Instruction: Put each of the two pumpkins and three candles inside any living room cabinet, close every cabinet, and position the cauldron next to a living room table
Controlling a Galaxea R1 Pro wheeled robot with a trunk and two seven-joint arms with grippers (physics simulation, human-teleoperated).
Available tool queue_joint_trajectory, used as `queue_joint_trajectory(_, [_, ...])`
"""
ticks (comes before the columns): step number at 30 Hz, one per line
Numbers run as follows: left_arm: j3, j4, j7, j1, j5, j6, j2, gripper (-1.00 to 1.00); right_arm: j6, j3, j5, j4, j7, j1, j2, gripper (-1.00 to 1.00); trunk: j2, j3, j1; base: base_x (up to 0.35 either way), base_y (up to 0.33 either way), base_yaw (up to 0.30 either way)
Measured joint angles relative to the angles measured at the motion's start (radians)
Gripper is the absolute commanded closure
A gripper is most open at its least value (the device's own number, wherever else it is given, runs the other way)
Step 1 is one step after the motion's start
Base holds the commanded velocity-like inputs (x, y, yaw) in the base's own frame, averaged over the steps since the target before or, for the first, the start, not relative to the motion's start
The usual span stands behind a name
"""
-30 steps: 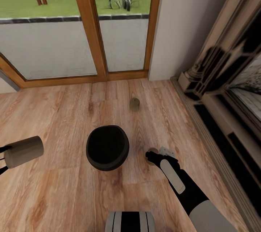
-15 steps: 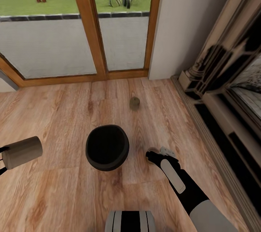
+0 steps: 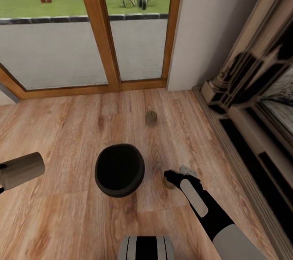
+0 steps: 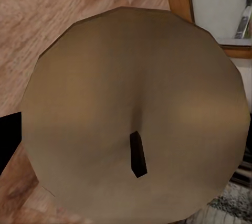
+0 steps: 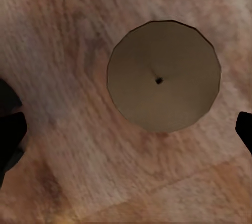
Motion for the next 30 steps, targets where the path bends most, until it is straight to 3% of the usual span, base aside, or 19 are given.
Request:
queue_joint_trajectory(13, [0.000,0.000,0.000,0.000,0.001,0.000,-0.002,1.00,0.000,-0.001,0.000,0.005,-0.001,0.000,0.000,-1.00,0.000,0.000,0.000,0.041,-0.054,0.000])
queue_joint_trajectory(19, [-0.001,-0.001,0.000,0.000,0.002,0.000,-0.002,1.00,-0.002,0.000,0.004,0.080,-0.002,-0.002,0.000,-1.00,0.000,0.000,0.000,0.130,0.000,0.000])
queue_joint_trajectory(30, [-0.001,0.000,0.000,0.000,0.001,0.000,-0.003,1.00,-0.035,0.002,0.004,0.100,0.001,-0.003,0.004,-1.00,0.000,0.000,0.000,0.053,0.004,0.000])
